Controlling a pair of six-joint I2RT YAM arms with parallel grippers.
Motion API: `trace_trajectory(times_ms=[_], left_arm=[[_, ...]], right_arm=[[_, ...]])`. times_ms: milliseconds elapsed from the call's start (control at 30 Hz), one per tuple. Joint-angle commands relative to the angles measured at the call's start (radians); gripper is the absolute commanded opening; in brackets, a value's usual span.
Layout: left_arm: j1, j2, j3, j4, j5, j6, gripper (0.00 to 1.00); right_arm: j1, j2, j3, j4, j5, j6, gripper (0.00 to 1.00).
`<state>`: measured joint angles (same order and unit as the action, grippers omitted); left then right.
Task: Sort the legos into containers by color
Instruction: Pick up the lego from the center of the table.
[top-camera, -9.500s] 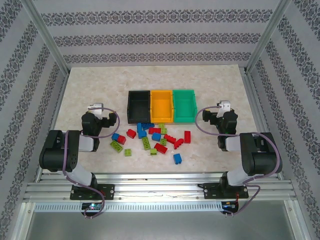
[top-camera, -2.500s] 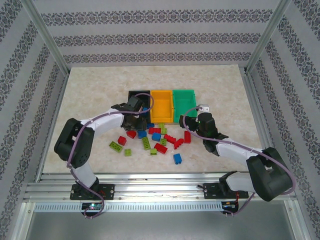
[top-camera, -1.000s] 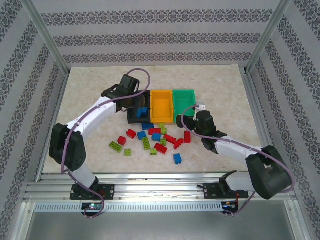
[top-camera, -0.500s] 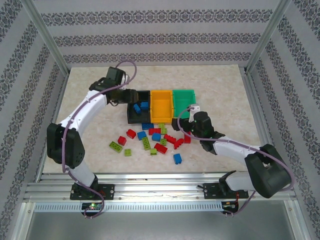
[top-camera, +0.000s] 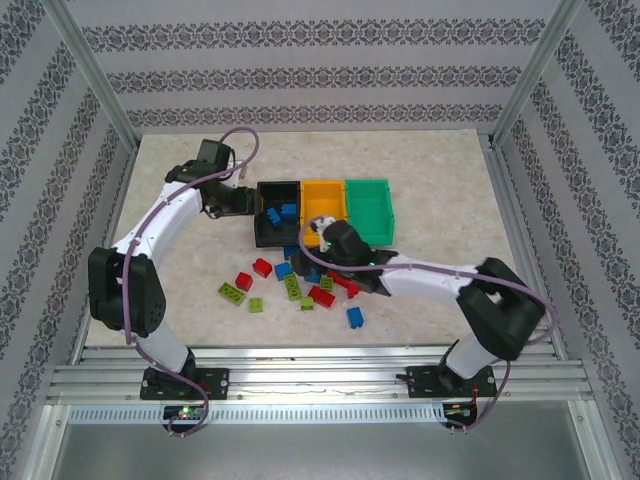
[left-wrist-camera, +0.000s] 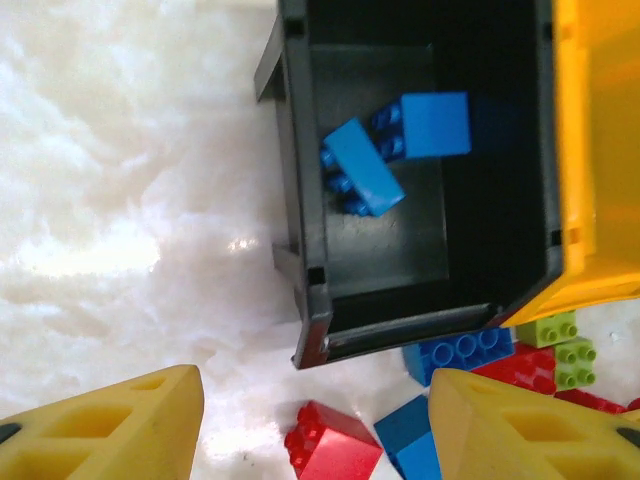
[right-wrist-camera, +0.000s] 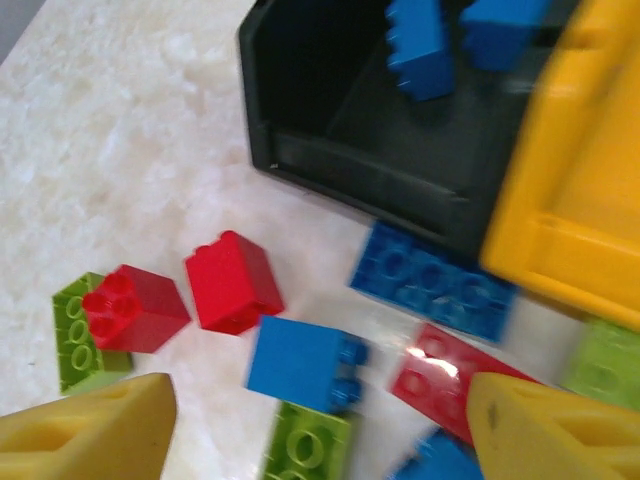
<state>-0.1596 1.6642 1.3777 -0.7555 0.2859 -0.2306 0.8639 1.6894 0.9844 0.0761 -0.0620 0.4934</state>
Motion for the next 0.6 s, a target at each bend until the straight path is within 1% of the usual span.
trace_trajectory(times_ms=[0,100,200,300,467,567], left_arm=[[0.011,-0.042,-0.024,0.049,0.044,-0.01,0.61],[0.012,-0.027,-0.017,0.049,0.07,-0.01,0.61],[0.011,-0.029,-0.034,0.065,0.084,-0.021,0.61],[0.012,-0.025,-0.043,0.082,0.113,-0.03,0.61],[0.011,-0.001,-0.054,0.09,0.12,-0.035,0.6],[0.011,0.023,-0.031,0.067,0.142,-0.028,0.6]], right_arm=[[0.035,0.097,0.139,-0.211,0.017,-0.008,0.74],[0.046,0.154,0.231,-0.309,0.018,-0.011,0.69],[0.055,0.181,0.285,-0.39,0.018,-0.009,0.66],[0.07,0.194,0.31,-0.451,0.062,-0.012,0.66],[0.078,0.256,0.392,-0.524,0.044,-0.02,0.67],[0.084,0.296,0.456,-0.58,0.053,-0.048,0.68]])
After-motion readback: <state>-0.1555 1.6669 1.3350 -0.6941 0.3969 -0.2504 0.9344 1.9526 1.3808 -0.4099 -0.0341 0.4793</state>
